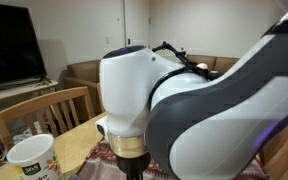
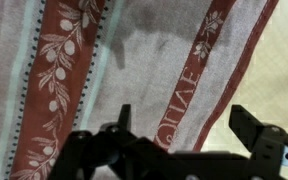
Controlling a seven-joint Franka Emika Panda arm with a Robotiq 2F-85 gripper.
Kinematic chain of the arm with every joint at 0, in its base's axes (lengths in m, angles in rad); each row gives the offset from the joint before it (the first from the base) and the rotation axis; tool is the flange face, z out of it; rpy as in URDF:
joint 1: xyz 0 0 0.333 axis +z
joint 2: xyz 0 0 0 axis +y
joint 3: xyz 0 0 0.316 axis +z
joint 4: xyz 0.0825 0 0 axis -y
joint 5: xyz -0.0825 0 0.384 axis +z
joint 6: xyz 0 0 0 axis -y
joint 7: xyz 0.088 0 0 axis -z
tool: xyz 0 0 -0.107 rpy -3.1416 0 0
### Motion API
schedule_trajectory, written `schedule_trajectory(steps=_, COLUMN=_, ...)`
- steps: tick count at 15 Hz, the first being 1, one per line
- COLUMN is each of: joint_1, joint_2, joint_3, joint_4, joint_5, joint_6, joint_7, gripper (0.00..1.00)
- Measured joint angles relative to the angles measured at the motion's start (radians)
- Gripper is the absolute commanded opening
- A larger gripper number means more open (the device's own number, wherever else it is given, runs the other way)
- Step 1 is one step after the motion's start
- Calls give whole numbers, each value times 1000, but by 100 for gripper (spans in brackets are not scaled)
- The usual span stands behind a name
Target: Move the towel to the backrest of the right chair
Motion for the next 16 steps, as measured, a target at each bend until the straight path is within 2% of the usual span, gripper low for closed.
schedule_trajectory(steps=8, joint_1=61, joint_2=130, joint_3=-11, joint_4=127, joint_5=-1, joint_6=-107, joint_7=0, gripper=100)
schedule_trajectory(steps=16, joint_1=87, joint_2=215, joint_3=-12, joint_4=265, joint_5=-1, joint_6=-191, joint_7=0, gripper=100)
